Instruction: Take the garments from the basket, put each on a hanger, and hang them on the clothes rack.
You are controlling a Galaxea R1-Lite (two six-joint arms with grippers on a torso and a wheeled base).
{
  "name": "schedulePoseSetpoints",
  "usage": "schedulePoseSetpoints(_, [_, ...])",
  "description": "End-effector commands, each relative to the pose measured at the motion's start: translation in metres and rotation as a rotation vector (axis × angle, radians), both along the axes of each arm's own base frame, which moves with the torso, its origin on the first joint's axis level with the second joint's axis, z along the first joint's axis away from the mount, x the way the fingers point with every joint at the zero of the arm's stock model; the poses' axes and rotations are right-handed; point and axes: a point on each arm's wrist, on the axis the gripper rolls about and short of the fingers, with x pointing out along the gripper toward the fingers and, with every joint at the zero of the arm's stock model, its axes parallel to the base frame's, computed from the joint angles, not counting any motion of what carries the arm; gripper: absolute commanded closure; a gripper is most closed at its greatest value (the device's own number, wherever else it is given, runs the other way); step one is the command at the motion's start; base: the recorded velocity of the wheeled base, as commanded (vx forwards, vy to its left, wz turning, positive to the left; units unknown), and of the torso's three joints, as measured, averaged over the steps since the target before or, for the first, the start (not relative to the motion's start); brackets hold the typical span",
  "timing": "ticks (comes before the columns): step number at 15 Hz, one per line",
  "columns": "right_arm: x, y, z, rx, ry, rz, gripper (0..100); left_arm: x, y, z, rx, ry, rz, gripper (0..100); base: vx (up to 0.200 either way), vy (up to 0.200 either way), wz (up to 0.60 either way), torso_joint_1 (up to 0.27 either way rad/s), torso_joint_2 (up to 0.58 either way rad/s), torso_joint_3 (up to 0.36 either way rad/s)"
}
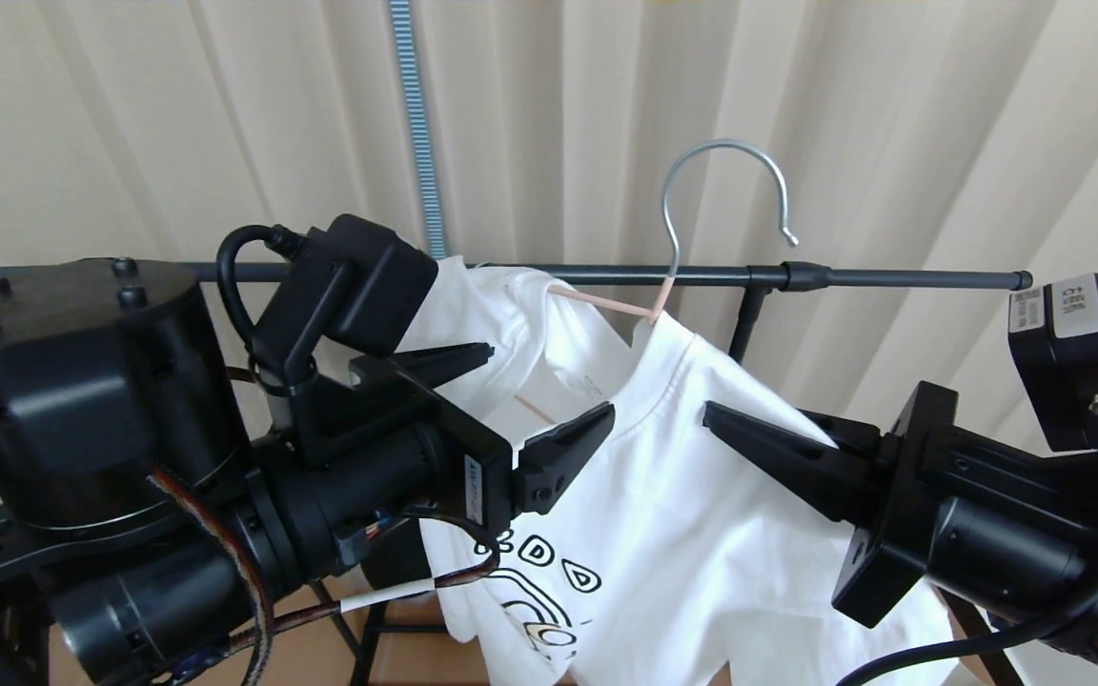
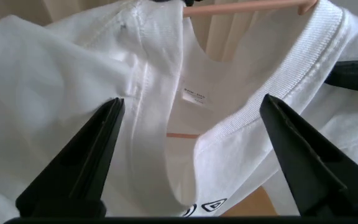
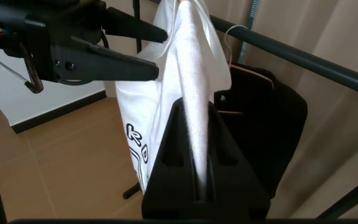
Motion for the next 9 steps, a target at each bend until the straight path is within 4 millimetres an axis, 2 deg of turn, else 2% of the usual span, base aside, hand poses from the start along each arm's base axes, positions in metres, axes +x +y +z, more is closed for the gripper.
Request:
schedulePoseSetpoints(1, [0.001, 0.000, -0.001, 0.004, 0.009, 0.002, 100, -0.013, 0.015, 0.010, -0.033, -0.034, -0.003, 0, 0.000, 0.000, 0.00, 0.000, 0.00, 0.000])
schedulePoseSetpoints(5, [0.008, -0.007, -0.002, 0.003, 0.019, 0.020, 100, -0.031, 0.041, 0.022, -0.088, -0.077, -0.004, 0, 0.000, 0.000, 0.00, 0.000, 0.00, 0.000])
schedulePoseSetpoints(9, [0.015, -0.017, -0.007, 0.002, 0.046, 0.062, 100, -0.032, 0.057, 0.028, -0.097, -0.094, 0.037, 0, 0.000, 0.000, 0.00, 0.000, 0.00, 0.000])
